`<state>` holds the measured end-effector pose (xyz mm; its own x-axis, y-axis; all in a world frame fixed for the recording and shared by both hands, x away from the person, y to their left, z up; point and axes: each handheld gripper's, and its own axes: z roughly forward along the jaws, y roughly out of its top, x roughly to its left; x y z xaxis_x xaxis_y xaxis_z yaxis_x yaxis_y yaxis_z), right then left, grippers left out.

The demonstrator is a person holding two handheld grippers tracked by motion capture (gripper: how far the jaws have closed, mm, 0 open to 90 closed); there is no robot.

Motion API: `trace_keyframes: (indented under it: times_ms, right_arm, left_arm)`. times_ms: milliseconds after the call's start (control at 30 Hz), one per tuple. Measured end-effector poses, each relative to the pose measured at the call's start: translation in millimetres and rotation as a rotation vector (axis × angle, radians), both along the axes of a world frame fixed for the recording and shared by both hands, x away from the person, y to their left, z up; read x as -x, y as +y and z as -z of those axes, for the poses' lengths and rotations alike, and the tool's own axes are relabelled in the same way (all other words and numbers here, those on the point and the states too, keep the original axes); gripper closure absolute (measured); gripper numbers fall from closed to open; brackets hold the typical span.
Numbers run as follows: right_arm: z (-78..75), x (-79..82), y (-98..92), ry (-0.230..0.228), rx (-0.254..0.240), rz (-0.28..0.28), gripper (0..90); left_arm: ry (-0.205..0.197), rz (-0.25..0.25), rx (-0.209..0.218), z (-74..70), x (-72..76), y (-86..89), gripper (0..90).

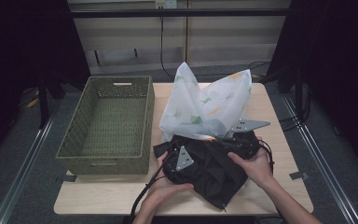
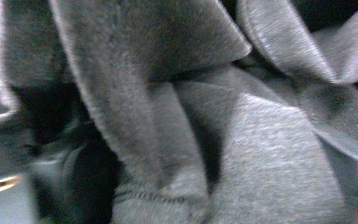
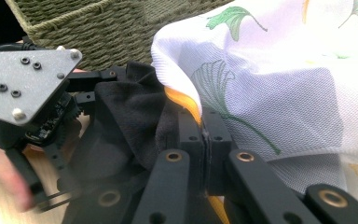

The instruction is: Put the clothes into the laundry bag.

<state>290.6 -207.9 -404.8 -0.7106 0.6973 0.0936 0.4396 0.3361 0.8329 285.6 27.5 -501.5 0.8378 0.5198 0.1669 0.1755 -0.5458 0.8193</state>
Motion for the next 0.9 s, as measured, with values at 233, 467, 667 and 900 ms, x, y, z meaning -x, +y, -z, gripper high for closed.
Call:
trace_keyframes:
  times_ms: [233,467,667,900]
  right_arm:
    - [-5.4,0.7,3.4,-0.008,-0.001,-0.007,89.1]
    - [-19.7,-3.3,2.0,-0.034,-0.033,-0.001,89.1]
    - [-50.3,3.3,6.6,-0.100,-0.072,-0.022,89.1]
    - [-82.4,20.7,16.9,-0.156,-0.135,-0.069,89.0]
  left_arm:
    - [-0.048,-0.122,0.011,-4.3,1.9,-2.5,70.7]
    - [-0.009,-0.119,0.181,-32.9,-6.0,5.0,79.5]
    - [-0.035,-0.136,0.308,-72.8,-14.3,2.9,80.1]
    - [-0.105,-0.191,0.383,-116.6,-16.7,-3.6,80.3]
